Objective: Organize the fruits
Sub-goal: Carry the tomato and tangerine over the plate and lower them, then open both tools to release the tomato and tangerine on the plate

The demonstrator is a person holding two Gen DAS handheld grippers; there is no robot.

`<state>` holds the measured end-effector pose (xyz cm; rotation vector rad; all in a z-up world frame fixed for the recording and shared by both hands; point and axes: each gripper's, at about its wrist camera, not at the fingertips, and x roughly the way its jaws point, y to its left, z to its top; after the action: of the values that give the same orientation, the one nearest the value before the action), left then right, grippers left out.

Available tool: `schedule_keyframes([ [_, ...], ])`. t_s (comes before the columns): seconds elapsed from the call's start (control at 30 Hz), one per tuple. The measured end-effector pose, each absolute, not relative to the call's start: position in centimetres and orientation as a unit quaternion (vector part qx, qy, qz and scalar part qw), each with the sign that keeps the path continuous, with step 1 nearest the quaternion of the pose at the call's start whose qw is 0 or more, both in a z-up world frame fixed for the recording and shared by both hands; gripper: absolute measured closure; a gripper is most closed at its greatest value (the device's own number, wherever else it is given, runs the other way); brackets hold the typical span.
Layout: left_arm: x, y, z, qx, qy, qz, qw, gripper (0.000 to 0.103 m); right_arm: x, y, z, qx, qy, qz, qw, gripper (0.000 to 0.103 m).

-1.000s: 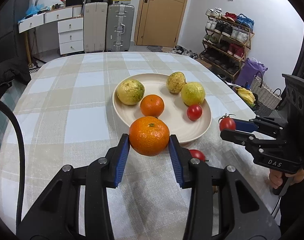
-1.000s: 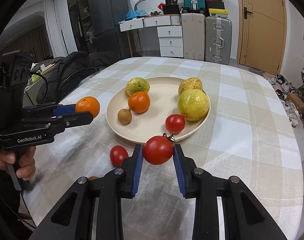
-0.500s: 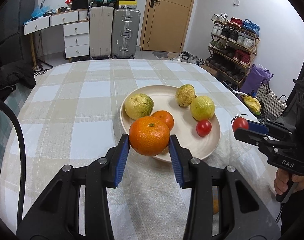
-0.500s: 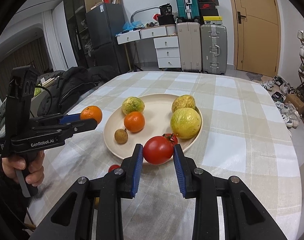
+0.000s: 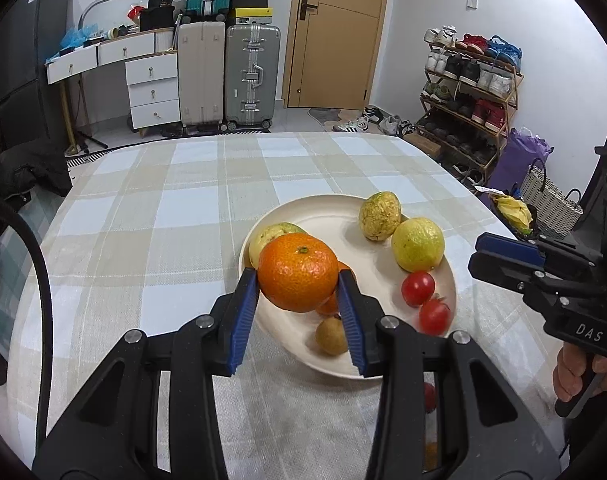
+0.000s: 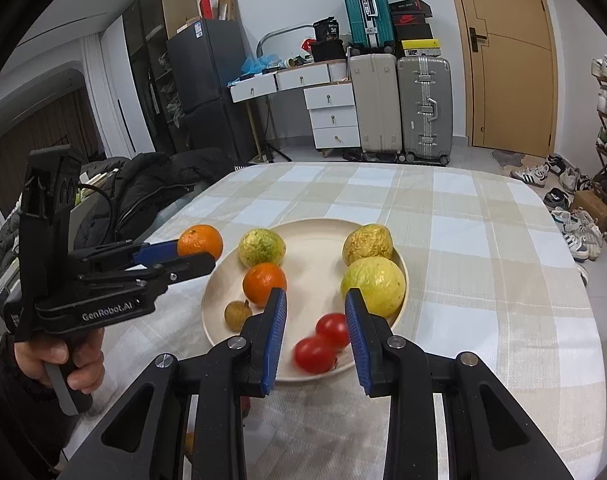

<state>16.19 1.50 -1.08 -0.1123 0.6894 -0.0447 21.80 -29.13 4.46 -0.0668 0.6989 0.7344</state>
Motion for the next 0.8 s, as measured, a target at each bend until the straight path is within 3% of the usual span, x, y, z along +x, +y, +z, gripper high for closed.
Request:
schedule_keyframes([
  [0.5, 18.6, 1.8, -4.3, -0.054, 0.374, -0.014, 0.926, 0.066, 22.7, -28.5, 3.0, -0.045, 0.355, 0.347, 0.867, 0.071],
  [0.63, 18.7, 1.9, -4.5, -0.052, 0.385, -0.005, 0.922, 0.064, 22.5, -28.7, 2.9, -0.042, 0.354, 0.344, 0.869, 0.061],
  [0.77, 17.4, 1.9, -3.6, -0.057, 0.364, -0.004, 0.93, 0.032, 22.1, -28.9, 3.1, -0.047, 0.352, 0.341, 0.871, 0.052],
  [0.8, 17.1, 1.9, -3.3, -0.059, 0.359, -0.005, 0.931, 0.029, 22.0, -29.0, 3.2, -0.05, 0.351, 0.339, 0.872, 0.05],
])
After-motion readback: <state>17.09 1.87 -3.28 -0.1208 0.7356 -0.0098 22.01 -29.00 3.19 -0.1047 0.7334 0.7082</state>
